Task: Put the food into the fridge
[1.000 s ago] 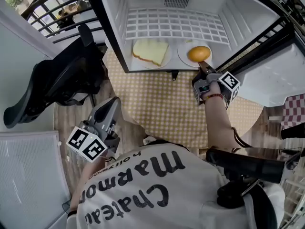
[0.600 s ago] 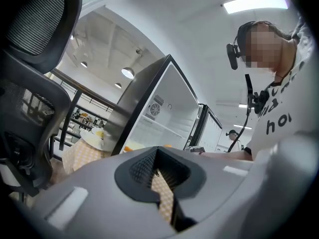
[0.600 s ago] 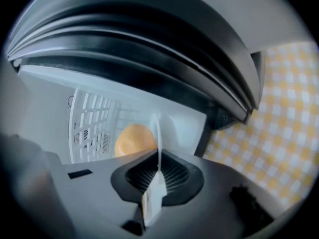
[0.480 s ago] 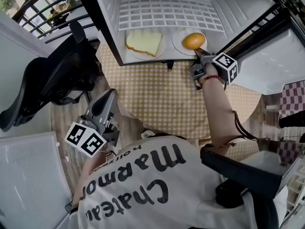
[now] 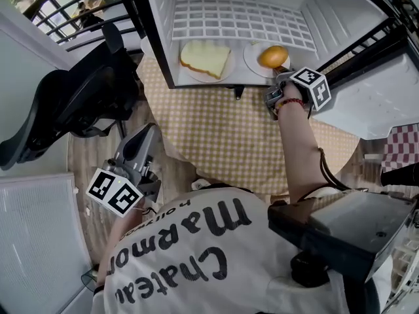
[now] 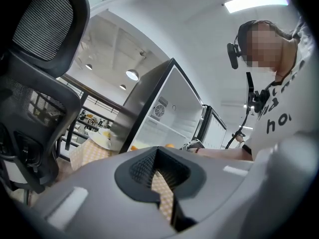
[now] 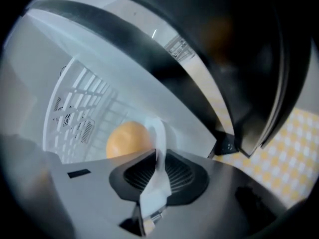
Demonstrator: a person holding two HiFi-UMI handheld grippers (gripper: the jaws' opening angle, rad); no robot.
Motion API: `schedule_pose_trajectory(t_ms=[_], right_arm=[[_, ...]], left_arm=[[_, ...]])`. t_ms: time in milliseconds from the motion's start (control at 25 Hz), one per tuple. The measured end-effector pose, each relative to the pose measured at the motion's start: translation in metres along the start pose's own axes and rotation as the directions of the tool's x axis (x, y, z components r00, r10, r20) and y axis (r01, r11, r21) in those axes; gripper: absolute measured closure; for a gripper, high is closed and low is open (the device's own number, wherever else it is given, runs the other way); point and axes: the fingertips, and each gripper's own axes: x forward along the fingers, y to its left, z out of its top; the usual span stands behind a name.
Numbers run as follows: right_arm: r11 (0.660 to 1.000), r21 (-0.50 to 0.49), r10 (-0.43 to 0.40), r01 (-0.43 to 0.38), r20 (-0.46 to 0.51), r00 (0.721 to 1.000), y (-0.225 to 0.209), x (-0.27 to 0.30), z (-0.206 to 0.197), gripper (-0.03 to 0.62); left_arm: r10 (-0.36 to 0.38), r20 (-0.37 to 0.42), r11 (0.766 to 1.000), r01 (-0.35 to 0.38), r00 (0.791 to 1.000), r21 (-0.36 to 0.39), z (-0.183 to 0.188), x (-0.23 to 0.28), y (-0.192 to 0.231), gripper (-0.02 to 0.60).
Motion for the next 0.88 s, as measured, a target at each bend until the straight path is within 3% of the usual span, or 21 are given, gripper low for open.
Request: schedule_pose_trajectory(t_ms=[400, 720, 880], right_arm=[[0.984, -0.096, -0.150, 0.150, 0.008, 0.989, 0.0002, -0.0004, -0.0002, 0.514], [0.981, -0.063, -0.181, 0.182, 0.029, 0.983, -0.0027, -0.0037, -0.0009, 0.511], [0.974, -0.119, -0.182, 0.191, 0.081, 0.980, 0.0022, -0.0048, 0.0057, 0.511]], left_arm=[[0.003, 0.006, 1.000, -0.003, 1.000, 0.010, 0.0055, 0.0031, 0.0016, 0.577], [0.004, 0.005, 1.000, -0.004, 1.000, 0.016, 0.0050, 0.0002, -0.0013, 0.577], [0.020, 0.016, 1.000, -0.020, 1.000, 0.014, 0.0066, -0.0041, 0.0000, 0.577]])
